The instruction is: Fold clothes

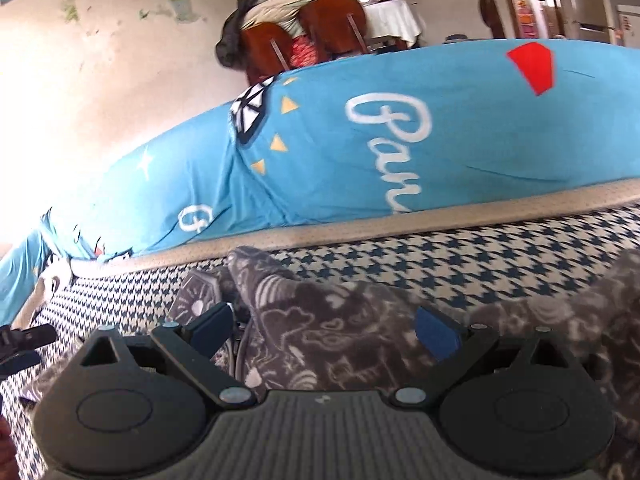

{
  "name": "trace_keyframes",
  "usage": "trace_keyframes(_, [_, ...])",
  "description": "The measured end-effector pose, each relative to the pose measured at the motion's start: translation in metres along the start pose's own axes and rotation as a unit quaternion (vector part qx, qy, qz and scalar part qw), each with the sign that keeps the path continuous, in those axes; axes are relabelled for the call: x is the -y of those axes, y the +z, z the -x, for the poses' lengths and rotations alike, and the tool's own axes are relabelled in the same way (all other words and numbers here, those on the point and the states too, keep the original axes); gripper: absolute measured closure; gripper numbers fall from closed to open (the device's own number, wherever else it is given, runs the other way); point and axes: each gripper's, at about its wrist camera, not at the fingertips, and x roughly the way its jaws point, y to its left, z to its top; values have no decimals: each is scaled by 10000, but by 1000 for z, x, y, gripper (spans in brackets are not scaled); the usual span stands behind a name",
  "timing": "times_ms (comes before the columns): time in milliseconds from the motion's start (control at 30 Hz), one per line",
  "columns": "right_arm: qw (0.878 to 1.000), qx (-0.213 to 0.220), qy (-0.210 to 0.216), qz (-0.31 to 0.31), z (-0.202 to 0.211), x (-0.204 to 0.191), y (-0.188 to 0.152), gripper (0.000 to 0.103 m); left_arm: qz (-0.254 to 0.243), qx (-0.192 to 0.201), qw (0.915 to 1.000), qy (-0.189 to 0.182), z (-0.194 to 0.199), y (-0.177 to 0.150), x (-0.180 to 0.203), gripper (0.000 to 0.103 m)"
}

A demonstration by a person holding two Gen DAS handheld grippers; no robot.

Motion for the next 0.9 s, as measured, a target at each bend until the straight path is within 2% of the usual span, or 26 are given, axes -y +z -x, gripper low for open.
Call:
trace_keyframes(200, [9991, -71, 20, 423, -18, -11, 0, 4, -482, -324, 9979, -274, -34, -7, 26, 0])
trace_keyframes(433, [9983, -319, -102, 481, -45, -8, -8, 4, -564, -1047, 9916, -500, -77, -21, 29, 0])
trace_keyframes(567, [9965, -456, -298, 630, -60, -11, -17, 9, -920, -1053, 9894, -389, -83, -28, 42, 0])
trace_keyframes(633, [9938, -437, -538, 865, -65, -17, -23, 15, -998, -1015, 9890, -399, -83, -30, 47, 0])
trace_keyframes(700, [9924, -362, -602, 1006, -65, -20, -26, 25, -1062, -974, 9889, -370, -83, -31, 51, 1])
trace_keyframes(733, [9923, -322, -593, 1038, -64, -21, -26, 33, -1088, -945, 9889, -351, -83, -31, 52, 1])
trace_keyframes(767, [9924, -291, -571, 1051, -63, -21, -26, 50, -1108, -910, 9891, -333, -83, -31, 54, 2])
trace_keyframes(800, [9930, -291, -523, 1017, -62, -19, -25, 58, -1134, -861, 9894, -302, -82, -32, 55, 6])
trace_keyframes(867, [9951, -274, -448, 844, -60, -15, -22, 75, -1194, -715, 9901, -177, -79, -32, 61, 27])
trace_keyframes(900, [9960, -255, -419, 748, -58, -13, -21, 78, -1212, -653, 9904, -137, -78, -31, 63, 44])
